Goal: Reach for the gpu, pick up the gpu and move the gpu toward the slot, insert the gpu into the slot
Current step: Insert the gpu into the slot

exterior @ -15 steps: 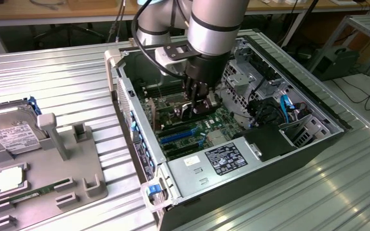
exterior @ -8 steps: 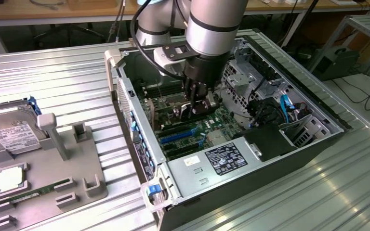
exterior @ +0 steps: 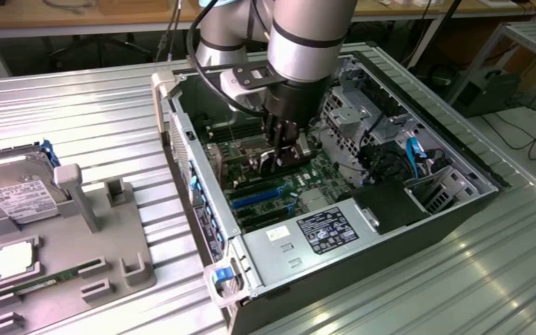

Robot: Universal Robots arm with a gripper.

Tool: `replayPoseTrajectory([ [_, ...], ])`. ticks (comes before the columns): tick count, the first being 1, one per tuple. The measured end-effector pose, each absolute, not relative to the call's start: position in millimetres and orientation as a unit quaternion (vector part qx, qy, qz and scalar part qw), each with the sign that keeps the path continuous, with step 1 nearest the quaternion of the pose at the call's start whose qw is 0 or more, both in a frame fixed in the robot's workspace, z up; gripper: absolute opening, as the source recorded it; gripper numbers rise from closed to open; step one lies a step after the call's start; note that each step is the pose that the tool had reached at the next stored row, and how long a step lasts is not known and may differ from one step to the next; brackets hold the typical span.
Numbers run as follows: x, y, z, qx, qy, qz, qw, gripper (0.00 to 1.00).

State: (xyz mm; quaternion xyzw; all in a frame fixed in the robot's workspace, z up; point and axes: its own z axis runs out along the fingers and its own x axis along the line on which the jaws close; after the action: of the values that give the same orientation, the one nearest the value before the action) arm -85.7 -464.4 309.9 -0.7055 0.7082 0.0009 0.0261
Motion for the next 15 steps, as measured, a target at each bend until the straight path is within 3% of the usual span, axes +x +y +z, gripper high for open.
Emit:
replayPoseTrajectory([
  [5,-80.4,-464.8,306.7,-0.705,0.708,0.013,0.014,0.28],
  [15,-80.3,-466.3,296.1,-0.705,0.709,0.013,0.014,0.28],
])
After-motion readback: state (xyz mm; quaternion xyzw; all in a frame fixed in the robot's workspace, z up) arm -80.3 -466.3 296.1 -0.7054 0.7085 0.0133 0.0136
